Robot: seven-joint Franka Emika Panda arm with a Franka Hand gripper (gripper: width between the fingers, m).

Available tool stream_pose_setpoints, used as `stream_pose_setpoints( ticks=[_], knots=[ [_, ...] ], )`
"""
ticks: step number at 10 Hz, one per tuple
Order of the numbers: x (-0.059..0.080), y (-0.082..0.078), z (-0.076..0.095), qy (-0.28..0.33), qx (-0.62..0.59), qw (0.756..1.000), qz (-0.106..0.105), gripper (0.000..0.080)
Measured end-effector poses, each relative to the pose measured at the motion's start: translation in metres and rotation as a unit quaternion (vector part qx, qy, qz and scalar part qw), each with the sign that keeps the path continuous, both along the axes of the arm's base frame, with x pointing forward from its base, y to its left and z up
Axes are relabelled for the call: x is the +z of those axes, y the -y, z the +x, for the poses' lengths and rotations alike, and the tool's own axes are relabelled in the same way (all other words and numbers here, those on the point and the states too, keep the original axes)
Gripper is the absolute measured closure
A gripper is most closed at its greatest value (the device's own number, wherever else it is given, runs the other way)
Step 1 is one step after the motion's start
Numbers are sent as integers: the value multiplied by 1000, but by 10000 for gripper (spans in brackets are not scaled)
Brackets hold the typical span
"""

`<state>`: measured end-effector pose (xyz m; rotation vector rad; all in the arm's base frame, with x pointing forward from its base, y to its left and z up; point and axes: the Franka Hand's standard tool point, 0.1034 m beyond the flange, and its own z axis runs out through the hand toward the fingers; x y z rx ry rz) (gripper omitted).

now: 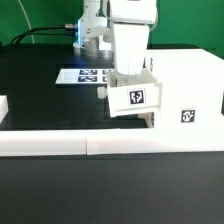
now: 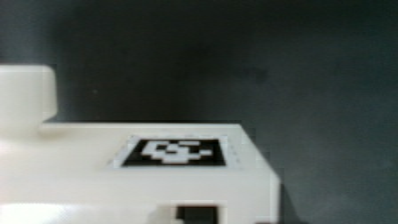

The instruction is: Assemble drawer

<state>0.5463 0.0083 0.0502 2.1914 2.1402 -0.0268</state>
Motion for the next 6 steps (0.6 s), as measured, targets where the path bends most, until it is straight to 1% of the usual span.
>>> stream_pose_setpoints(
  ticks=[6],
  knots=[
    [0,-1,0,-7,-4,1000,-3,755]
  ],
)
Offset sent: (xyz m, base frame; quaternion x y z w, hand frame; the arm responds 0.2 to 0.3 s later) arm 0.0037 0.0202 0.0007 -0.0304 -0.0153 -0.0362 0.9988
